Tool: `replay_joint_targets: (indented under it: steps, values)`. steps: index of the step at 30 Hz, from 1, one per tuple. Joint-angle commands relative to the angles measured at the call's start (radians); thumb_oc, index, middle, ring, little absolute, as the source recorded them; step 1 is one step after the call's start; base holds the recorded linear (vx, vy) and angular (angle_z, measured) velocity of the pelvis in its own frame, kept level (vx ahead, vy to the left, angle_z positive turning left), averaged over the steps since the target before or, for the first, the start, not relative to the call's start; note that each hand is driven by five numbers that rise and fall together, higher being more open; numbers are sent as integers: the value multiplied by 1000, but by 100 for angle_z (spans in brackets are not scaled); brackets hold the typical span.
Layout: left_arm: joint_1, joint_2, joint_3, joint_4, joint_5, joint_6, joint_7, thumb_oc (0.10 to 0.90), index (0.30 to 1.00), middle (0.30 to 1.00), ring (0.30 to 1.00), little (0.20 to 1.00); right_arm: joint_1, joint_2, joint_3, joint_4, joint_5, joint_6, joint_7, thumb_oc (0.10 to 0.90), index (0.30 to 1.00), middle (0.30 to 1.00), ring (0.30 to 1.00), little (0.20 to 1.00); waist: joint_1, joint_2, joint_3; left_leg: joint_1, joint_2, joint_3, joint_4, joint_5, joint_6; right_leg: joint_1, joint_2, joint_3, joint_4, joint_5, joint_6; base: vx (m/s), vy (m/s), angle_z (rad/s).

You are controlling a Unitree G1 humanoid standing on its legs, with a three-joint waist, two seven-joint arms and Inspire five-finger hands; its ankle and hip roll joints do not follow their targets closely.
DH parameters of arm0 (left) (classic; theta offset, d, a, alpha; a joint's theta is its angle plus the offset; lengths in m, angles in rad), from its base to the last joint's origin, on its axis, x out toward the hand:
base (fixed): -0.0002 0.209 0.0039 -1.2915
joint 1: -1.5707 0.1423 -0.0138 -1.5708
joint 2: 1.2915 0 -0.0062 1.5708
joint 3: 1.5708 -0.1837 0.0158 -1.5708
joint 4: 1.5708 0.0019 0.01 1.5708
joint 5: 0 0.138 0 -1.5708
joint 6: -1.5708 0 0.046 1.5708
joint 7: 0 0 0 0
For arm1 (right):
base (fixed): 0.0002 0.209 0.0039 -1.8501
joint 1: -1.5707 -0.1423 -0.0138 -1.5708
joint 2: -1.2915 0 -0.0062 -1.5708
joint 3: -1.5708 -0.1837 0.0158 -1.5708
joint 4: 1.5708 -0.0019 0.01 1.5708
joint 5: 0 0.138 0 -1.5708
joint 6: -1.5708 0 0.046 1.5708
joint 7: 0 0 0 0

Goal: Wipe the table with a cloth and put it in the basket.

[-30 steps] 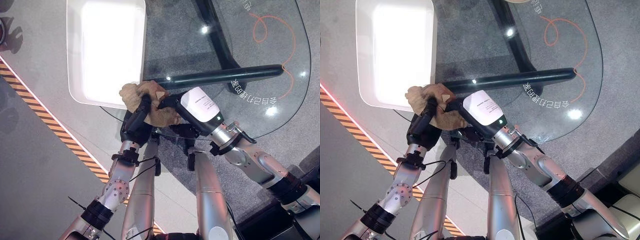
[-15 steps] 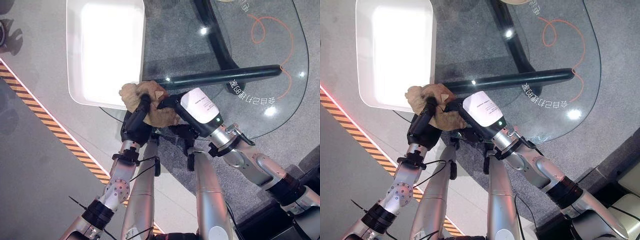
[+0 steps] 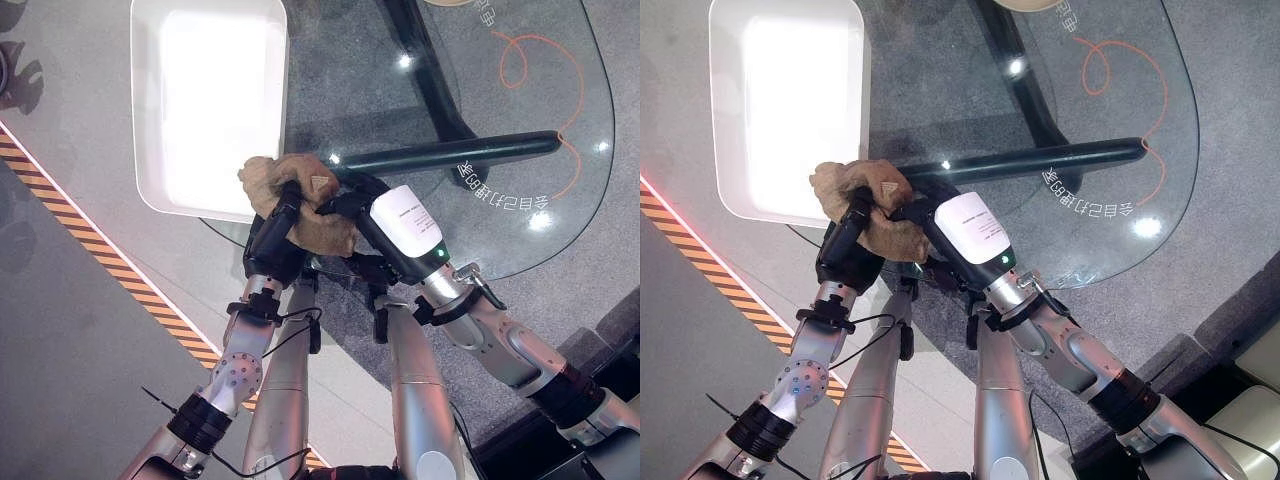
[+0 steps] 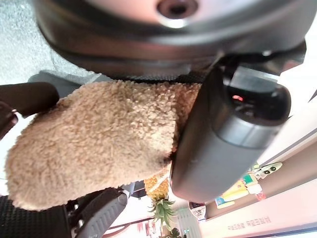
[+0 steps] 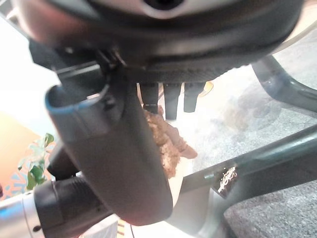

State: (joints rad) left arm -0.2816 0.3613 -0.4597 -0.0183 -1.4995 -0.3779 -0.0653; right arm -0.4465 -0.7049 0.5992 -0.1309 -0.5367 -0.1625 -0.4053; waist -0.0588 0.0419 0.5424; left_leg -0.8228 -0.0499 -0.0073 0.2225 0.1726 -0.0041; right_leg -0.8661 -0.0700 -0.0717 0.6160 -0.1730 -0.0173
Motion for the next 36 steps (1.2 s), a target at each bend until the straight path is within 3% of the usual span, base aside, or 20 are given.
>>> replay_joint_targets:
  steps: [1, 9, 15, 24, 32, 36]
  values:
    - [17, -28, -15, -227, 63, -15, -166, 100, 300, 300, 300, 200, -15, 15, -130, -75, 111, -15, -101, 800, 900, 900, 900, 900, -10, 9, -22, 49, -58, 72, 139, -176, 86, 76, 82, 58, -280, 212, 30, 0, 0, 0]
    - [51, -30, 18, -260, 78, -22, -217, 100, 300, 300, 300, 200, 60, 65, -212, -94, 213, -56, -157, 800, 900, 900, 900, 900, -15, 8, -22, 54, -54, 76, 136, -181, 86, 81, 84, 61, -280, 209, 27, 0, 0, 0]
    - [112, -12, 78, -340, 115, -64, -318, 100, 300, 300, 300, 200, 173, 111, -305, -117, 252, -109, -196, 800, 900, 900, 900, 900, -19, 15, -22, 52, -49, 80, 140, -187, 87, 84, 82, 61, -280, 204, 21, 6, 4, -3]
    - [175, 17, 169, -415, 185, -134, -381, 100, 300, 300, 300, 200, 284, 138, -380, -142, 295, -163, -203, 800, 900, 900, 900, 900, -17, 27, -22, 57, -49, 79, 139, -188, 88, 91, 83, 61, -279, 194, 11, 6, 6, -3]
    - [180, 46, 238, -451, 233, -190, -378, 100, 300, 300, 300, 200, 318, 142, -404, -153, 310, -163, -184, 800, 900, 900, 900, 900, -12, 33, -22, 54, -49, 74, 151, -192, 86, 93, 78, 56, -272, 182, 6, 0, 0, 0]
    - [176, 58, 295, -462, 379, -300, -252, 100, 300, 300, 300, 200, 330, 152, -387, -144, 321, -130, -120, 800, 900, 900, 900, 900, -4, 35, -22, 52, -50, 67, 155, -191, 85, 91, 80, 54, -262, 173, 2, 0, 0, 0]
